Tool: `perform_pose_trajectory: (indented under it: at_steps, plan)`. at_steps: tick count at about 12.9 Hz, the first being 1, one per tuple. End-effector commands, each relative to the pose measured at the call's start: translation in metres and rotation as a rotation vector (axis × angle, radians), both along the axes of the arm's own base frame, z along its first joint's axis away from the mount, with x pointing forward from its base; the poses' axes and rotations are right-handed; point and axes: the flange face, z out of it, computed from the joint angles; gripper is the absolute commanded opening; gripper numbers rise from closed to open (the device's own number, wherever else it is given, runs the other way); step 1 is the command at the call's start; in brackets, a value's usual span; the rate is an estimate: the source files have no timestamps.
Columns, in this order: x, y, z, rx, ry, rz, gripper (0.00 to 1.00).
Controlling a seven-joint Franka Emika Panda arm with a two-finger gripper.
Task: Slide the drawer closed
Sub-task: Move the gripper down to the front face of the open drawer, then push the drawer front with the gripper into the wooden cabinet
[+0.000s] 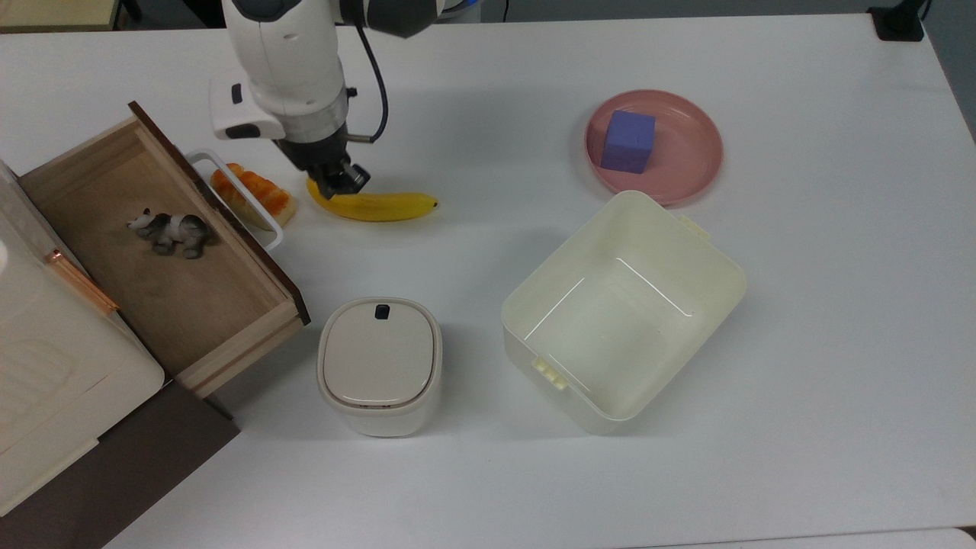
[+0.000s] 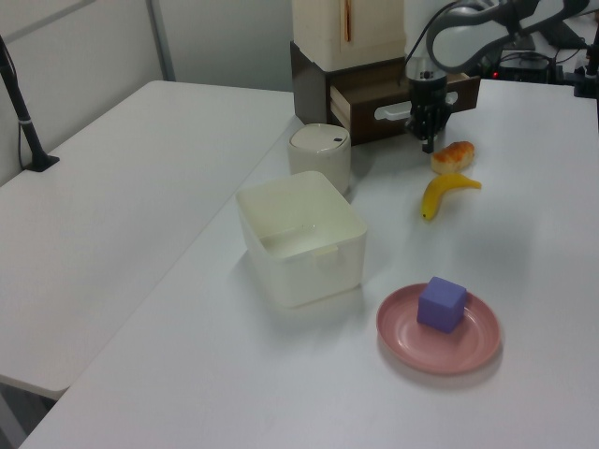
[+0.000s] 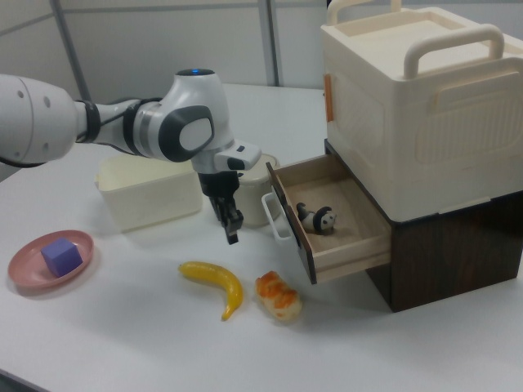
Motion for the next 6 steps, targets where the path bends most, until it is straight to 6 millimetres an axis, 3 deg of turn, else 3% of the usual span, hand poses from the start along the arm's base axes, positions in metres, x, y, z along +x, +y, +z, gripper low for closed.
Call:
perform_pose_trajectory:
  at_steps: [1, 4, 6]
  plan:
    - [0.005, -0.028, 0.006, -0.045, -0.104, -0.084, 0.0]
    - [0.016, -0.054, 0.014, -0.062, -0.193, -0.159, 0.0]
    - [0.028, -0.074, 0.009, -0.09, -0.204, -0.175, 0.0]
